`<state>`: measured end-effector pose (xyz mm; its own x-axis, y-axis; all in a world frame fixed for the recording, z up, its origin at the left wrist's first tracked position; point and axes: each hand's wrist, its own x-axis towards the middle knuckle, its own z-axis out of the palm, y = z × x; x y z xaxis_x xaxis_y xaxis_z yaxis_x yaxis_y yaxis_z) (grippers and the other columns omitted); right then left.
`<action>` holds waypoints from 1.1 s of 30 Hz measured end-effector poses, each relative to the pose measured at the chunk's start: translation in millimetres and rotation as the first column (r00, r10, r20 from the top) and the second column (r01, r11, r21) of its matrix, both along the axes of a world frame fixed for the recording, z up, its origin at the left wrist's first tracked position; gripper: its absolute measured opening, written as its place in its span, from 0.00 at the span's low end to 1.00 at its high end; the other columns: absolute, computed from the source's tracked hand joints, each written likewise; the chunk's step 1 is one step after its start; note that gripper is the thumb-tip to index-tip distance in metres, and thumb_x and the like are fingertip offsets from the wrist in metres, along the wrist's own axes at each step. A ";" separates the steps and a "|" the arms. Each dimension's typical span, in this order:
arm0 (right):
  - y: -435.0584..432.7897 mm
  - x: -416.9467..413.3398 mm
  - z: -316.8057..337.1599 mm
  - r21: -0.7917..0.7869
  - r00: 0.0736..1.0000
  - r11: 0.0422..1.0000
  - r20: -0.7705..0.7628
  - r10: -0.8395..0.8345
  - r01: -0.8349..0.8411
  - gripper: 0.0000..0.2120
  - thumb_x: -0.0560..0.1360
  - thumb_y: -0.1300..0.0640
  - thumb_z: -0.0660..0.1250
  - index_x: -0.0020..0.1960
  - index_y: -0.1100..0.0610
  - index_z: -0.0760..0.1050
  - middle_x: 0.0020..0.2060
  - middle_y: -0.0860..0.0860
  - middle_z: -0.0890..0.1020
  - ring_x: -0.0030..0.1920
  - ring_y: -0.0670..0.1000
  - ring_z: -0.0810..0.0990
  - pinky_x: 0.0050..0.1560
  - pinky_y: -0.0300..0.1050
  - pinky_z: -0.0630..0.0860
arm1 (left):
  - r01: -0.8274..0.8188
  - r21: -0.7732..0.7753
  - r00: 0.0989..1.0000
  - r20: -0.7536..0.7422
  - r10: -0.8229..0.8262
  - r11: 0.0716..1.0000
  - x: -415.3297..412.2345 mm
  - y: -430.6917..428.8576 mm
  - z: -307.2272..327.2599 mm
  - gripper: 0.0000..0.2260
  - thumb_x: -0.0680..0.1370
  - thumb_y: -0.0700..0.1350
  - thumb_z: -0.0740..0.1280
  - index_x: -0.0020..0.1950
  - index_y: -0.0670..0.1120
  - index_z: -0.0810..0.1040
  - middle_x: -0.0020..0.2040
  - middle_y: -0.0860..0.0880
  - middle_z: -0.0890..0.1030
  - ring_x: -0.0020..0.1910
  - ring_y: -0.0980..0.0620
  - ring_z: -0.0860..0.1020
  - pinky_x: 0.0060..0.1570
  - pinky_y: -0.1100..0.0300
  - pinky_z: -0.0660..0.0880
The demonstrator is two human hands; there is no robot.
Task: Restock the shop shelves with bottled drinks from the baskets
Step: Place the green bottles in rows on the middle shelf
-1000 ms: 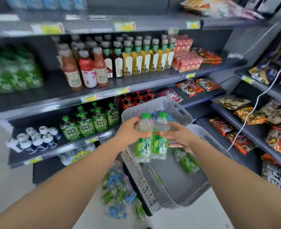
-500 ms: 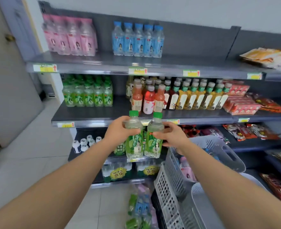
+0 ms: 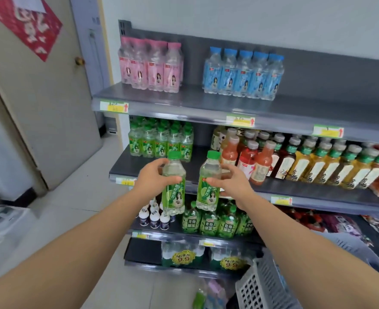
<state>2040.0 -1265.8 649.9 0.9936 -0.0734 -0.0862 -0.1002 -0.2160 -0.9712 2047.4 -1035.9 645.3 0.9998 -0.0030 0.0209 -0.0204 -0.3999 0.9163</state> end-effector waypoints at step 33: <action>56.6 271.1 -96.5 -0.205 0.998 0.978 -0.040 -0.054 0.045 0.31 0.63 0.64 0.79 0.63 0.57 0.72 0.54 0.51 0.79 0.55 0.51 0.77 0.55 0.42 0.74 | 0.062 0.093 0.998 0.021 -0.064 0.994 247.8 56.5 -56.0 0.34 0.65 0.45 0.79 0.68 0.44 0.72 0.62 0.45 0.77 0.59 0.47 0.77 0.64 0.50 0.72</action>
<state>2311.1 -1209.2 553.4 0.9837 -0.1434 -0.1087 -0.1583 -0.4025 -0.9016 2295.2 -979.4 589.3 0.9968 -0.0687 0.0415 -0.0694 -0.4796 0.8747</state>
